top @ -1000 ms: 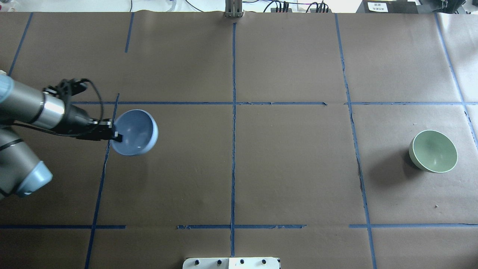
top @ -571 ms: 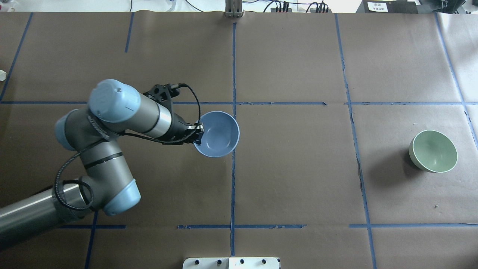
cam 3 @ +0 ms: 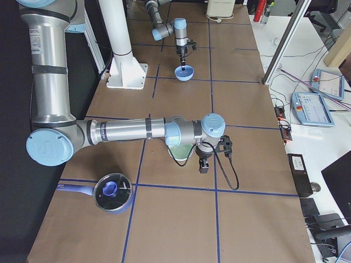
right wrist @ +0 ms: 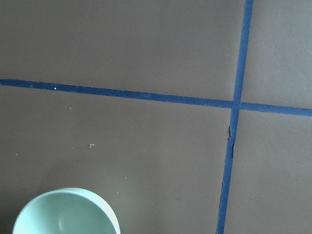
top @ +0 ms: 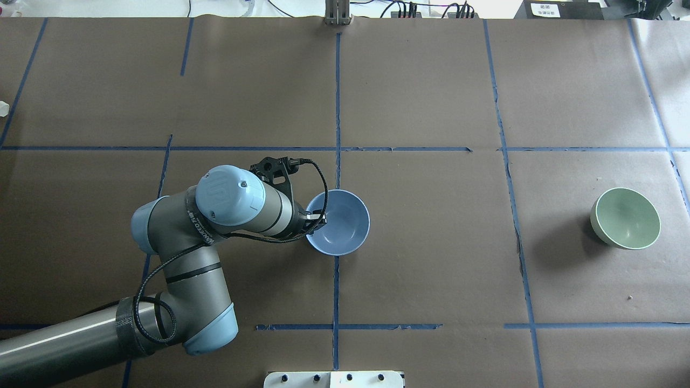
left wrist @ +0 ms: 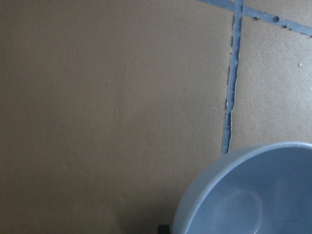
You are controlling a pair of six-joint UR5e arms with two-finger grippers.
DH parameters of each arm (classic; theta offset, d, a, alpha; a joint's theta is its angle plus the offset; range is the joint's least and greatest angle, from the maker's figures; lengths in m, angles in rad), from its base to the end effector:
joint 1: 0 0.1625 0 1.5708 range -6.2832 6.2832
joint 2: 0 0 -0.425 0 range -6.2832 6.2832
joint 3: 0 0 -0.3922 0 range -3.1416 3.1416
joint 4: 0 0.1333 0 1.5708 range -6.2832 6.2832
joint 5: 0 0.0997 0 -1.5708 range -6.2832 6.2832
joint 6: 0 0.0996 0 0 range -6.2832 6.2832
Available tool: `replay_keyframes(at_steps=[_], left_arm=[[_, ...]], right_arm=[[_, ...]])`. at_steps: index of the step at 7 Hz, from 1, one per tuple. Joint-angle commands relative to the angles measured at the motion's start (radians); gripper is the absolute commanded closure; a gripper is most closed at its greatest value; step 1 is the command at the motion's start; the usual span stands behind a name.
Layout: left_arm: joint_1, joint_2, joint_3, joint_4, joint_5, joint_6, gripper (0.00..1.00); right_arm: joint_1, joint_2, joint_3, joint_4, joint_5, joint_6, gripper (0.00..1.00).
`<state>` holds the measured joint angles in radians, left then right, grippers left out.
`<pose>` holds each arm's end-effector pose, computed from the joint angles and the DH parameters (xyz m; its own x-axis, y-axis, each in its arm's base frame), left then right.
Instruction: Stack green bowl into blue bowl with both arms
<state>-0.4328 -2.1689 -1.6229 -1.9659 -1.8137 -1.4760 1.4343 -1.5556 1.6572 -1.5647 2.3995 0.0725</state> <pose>0.5761 -0.3866 0.2386 0.4740 -0.1178 -0.8726 0.1741 0.9840 -0.0382 -0.0091 -0.5065 0.6039 0.6668 -0.0987 0.7386 0.0872 0.9947 0.0541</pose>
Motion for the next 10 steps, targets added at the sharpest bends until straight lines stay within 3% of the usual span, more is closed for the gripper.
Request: replay_keyframes(at_steps=[1,2,3,4,7,8,10], left_arm=[[0.008,0.000,0.003,0.001,0.008,0.000,0.72],[0.008,-0.002,0.001,0.001,0.008,0.000,0.43],[0.006,0.000,-0.017,-0.002,0.008,0.000,0.27],[0.000,0.000,-0.055,-0.004,0.010,0.000,0.19],[-0.046,0.010,-0.144,0.001,0.007,-0.001,0.18],[-0.050,0.012,-0.153,0.001,0.007,-0.001,0.17],[-0.050,0.012,-0.172,0.001,0.007,-0.006,0.16]], right_arm=[[0.000,0.000,0.007,0.000,0.003,-0.008,0.00],[0.000,0.000,0.007,0.002,0.003,-0.011,0.00],[0.000,0.005,0.007,0.002,0.001,-0.010,0.00],[-0.002,0.005,0.007,0.002,0.001,-0.010,0.00],[-0.006,-0.041,0.061,0.015,0.009,-0.011,0.00],[-0.027,-0.125,0.059,0.129,0.004,-0.001,0.00],[-0.108,-0.162,0.019,0.335,0.010,0.184,0.00]])
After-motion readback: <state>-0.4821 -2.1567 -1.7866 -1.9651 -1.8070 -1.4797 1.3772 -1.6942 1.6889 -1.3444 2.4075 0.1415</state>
